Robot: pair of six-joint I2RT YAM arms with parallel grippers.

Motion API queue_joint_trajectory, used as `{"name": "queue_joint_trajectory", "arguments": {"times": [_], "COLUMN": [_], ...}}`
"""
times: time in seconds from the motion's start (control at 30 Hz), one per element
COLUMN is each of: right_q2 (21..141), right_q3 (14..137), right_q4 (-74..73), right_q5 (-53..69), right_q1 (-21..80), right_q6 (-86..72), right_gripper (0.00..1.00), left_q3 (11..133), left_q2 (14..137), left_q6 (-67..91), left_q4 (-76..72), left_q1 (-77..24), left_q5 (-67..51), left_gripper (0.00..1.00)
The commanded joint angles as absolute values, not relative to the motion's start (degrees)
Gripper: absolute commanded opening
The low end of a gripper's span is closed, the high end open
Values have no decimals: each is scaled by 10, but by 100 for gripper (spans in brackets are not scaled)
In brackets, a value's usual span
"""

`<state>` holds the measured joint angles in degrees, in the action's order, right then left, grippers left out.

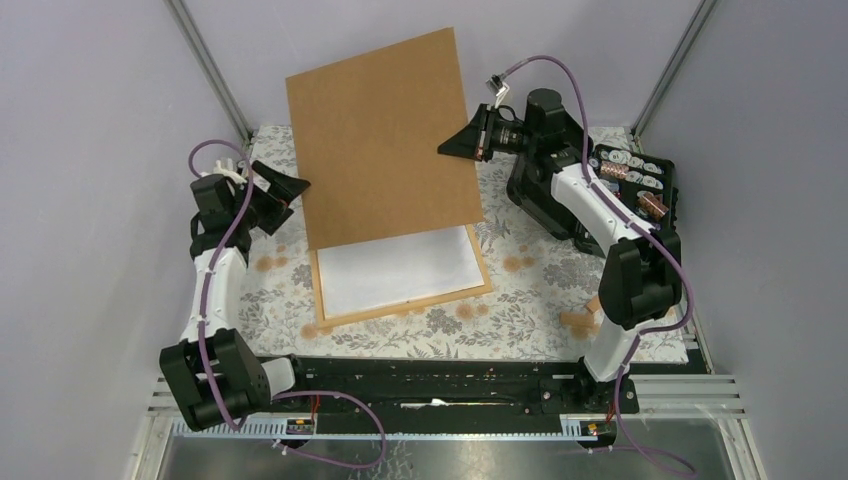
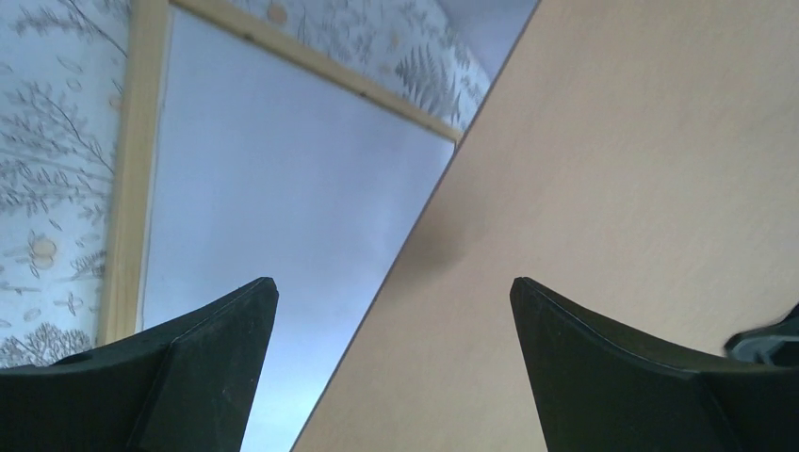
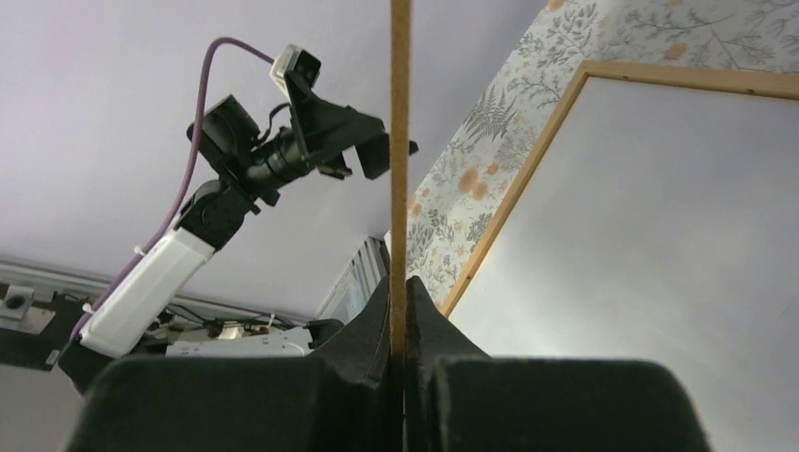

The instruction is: Put the photo into the frame

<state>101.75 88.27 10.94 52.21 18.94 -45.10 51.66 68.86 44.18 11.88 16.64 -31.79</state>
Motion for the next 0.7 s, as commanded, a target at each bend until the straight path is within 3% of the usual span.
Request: {"name": "queue_joint_trajectory", "arguments": {"times": [0.0, 0.3, 0.47, 0.67], "right_q2": [1017, 1040, 1046, 1039], "right_q3": [854, 837, 874, 859], "right_q4": [271, 324, 236, 264], "right_q5": [586, 588, 542, 548], "right_q1": [191, 190, 185, 187], "right_q6": [-452, -421, -516, -608], "right_gripper": [0, 0, 0, 0], "left_q3": [551, 567, 576, 617], "left_q2": [692, 725, 732, 714], "left_q6": [473, 477, 477, 417], "left_q4": [31, 34, 75, 189], "left_q1": [195, 196, 195, 195], "left_q5": [-345, -355, -360, -316], "left_gripper": [99, 99, 99, 99]}}
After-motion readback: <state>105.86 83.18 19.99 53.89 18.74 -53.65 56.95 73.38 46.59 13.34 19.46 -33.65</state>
